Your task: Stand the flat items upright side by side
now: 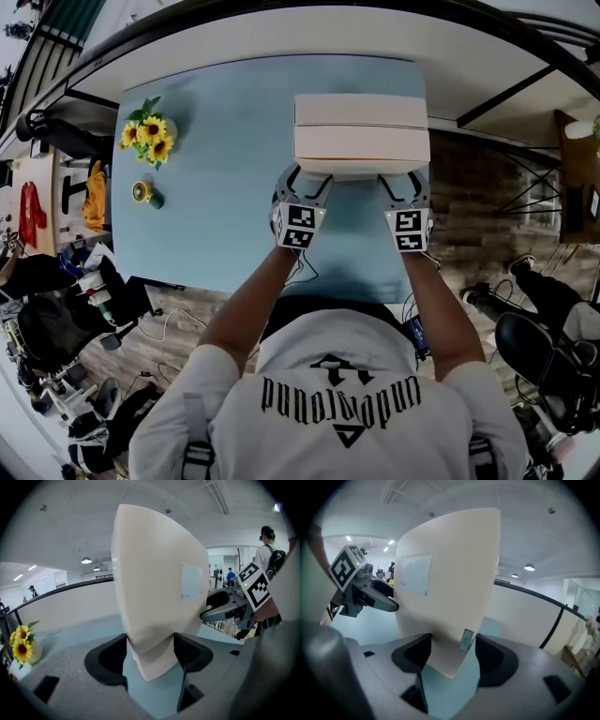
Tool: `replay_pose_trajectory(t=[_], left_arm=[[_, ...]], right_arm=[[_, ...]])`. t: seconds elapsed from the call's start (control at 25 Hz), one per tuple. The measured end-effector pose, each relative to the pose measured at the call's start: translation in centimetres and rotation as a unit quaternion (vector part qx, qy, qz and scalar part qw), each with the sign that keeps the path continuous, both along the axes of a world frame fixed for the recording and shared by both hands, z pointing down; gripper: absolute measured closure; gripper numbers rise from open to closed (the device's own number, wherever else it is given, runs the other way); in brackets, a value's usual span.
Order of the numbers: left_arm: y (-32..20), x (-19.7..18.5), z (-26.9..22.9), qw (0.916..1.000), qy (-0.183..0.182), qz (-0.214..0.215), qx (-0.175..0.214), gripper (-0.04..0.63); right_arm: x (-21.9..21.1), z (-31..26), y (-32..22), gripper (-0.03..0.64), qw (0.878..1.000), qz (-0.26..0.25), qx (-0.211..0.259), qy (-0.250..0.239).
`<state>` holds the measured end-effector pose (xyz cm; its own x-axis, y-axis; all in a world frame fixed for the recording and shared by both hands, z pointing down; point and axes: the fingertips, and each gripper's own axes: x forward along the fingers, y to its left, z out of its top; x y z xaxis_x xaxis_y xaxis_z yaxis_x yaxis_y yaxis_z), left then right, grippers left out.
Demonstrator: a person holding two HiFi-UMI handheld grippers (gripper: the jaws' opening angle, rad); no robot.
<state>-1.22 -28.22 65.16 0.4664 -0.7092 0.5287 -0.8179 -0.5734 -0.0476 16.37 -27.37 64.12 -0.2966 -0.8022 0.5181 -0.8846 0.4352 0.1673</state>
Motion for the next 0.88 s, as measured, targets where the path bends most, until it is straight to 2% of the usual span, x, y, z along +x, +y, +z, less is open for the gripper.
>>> replay_pose_trajectory(t=[0.68, 0.88], left_arm=[[1.0, -0.6, -1.0, 0.9999, 0.01, 0.0, 0.004, 0.236], [1.8, -1.7, -2.6, 0.9996, 0.017, -0.008, 0.019, 0.236]], right_arm=[[-0.3, -1.5, 1.1, 0.268, 1.0, -0.019, 0.004, -0.016], [-0.3, -3.1, 2.1, 0.267, 1.0, -0.016, 0.011, -0.023]])
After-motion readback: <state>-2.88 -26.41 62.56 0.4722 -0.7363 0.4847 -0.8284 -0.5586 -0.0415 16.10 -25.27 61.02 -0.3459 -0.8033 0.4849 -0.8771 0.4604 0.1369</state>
